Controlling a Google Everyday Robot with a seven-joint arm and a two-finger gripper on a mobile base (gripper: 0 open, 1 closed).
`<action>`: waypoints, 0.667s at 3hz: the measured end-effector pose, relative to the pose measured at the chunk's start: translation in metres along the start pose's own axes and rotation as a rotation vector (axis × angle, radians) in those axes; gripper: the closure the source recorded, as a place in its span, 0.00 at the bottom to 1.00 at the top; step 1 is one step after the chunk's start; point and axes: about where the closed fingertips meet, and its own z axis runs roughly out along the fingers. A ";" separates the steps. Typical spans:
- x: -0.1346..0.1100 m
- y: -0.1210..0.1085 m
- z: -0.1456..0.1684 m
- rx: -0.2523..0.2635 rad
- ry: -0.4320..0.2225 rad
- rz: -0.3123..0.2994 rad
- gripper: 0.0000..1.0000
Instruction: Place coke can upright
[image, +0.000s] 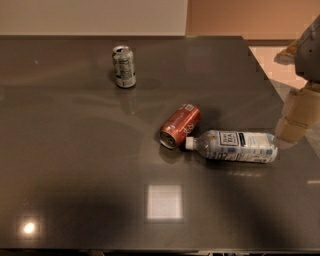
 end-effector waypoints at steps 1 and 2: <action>0.000 0.000 0.000 0.000 0.000 0.000 0.00; -0.005 -0.006 -0.002 -0.001 -0.010 -0.025 0.00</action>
Offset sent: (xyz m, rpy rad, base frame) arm 0.0133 0.0056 0.0045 0.0042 0.0103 0.0621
